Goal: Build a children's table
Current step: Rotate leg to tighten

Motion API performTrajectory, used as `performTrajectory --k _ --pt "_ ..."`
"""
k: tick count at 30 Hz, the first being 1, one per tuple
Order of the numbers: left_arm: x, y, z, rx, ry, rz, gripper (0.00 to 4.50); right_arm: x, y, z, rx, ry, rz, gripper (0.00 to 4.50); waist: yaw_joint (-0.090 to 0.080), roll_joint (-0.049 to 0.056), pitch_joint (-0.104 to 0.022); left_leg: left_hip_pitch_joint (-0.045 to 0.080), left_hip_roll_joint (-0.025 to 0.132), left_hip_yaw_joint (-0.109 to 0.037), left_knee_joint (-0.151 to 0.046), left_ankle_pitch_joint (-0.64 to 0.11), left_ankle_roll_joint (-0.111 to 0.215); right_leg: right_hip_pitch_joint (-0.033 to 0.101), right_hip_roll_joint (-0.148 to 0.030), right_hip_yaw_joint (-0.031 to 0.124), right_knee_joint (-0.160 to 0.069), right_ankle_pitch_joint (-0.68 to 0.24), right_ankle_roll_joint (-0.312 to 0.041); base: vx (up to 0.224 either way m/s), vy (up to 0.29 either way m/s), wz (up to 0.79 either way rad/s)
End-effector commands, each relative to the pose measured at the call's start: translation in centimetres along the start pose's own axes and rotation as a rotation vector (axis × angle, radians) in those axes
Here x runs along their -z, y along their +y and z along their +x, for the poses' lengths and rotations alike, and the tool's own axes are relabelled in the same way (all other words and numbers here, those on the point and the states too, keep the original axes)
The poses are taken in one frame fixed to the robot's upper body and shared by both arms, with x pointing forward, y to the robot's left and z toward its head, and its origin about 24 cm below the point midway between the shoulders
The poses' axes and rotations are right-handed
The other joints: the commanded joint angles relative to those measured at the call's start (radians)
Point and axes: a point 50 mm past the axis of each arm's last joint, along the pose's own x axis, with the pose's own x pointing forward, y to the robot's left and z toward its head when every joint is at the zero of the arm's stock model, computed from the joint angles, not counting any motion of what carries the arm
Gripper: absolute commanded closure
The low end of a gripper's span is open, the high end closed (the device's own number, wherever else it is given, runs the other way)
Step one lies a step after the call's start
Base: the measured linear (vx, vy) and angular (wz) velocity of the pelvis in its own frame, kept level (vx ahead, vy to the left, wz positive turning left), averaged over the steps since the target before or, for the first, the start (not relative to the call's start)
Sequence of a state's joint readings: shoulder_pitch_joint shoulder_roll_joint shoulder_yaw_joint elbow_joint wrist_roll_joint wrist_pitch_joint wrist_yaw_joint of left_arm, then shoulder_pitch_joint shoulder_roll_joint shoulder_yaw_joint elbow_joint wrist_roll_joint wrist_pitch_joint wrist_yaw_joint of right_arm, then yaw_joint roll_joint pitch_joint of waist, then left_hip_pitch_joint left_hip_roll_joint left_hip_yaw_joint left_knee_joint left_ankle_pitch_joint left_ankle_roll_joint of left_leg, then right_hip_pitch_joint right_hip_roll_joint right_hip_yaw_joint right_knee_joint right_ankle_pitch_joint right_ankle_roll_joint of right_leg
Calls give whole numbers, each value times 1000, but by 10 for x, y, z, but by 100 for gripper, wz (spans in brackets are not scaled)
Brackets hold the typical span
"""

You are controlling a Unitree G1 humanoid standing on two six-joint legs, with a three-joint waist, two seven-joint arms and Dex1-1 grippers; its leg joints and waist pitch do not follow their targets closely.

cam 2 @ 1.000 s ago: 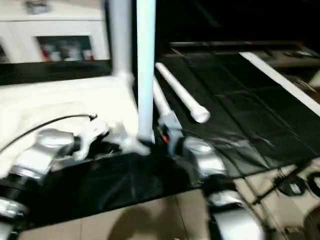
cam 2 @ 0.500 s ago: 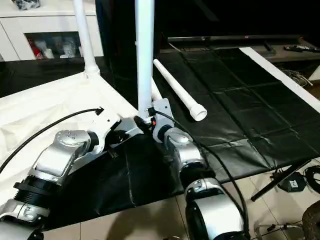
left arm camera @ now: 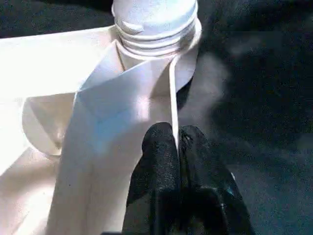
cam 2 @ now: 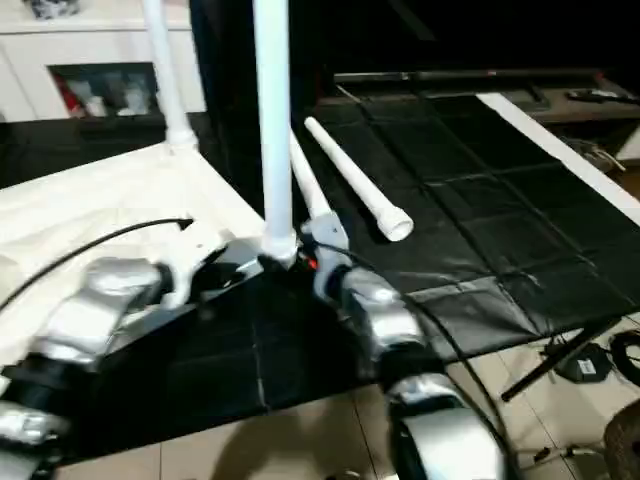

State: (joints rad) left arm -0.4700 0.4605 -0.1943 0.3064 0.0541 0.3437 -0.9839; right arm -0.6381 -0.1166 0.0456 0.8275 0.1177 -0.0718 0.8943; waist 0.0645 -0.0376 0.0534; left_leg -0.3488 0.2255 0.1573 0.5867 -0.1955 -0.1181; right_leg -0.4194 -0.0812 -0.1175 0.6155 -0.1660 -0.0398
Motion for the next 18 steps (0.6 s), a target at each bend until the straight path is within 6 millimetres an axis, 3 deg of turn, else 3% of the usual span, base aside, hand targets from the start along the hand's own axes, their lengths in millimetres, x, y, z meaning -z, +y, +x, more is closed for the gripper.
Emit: performTrajectory --k 1,6,9,12,18 --pt "-5 -6 -2 127 -35 80 450 -6 1 -8 -129 1 -30 3 5 19 -72 -1 8 13 -59 -115 90 73 -58 63 -56 -98 -236 0 0 0" --pt "2 -6 -11 252 12 139 450 -10 -1 -19 -262 63 -94 3 22 15 -69 2 10 14 -61 -150 68 71 -61 63 -65 -180 -221 0 0 0" --pt "4 -9 -16 350 41 190 450 -9 2 -22 -364 131 -138 3 30 16 -69 2 13 14 -62 -150 55 70 -60 62 -61 -182 -218 0 0 0" --pt "5 -14 -17 457 72 246 450 -8 7 -21 -460 183 -168 3 35 12 -69 1 12 15 -62 -148 52 70 -59 63 -58 -178 -214 0 0 0" --pt "4 -16 -14 504 88 291 450 -6 12 -14 -504 206 -184 3 44 14 -69 4 14 15 -64 -154 34 66 -61 65 -59 -201 -206 0 0 0"
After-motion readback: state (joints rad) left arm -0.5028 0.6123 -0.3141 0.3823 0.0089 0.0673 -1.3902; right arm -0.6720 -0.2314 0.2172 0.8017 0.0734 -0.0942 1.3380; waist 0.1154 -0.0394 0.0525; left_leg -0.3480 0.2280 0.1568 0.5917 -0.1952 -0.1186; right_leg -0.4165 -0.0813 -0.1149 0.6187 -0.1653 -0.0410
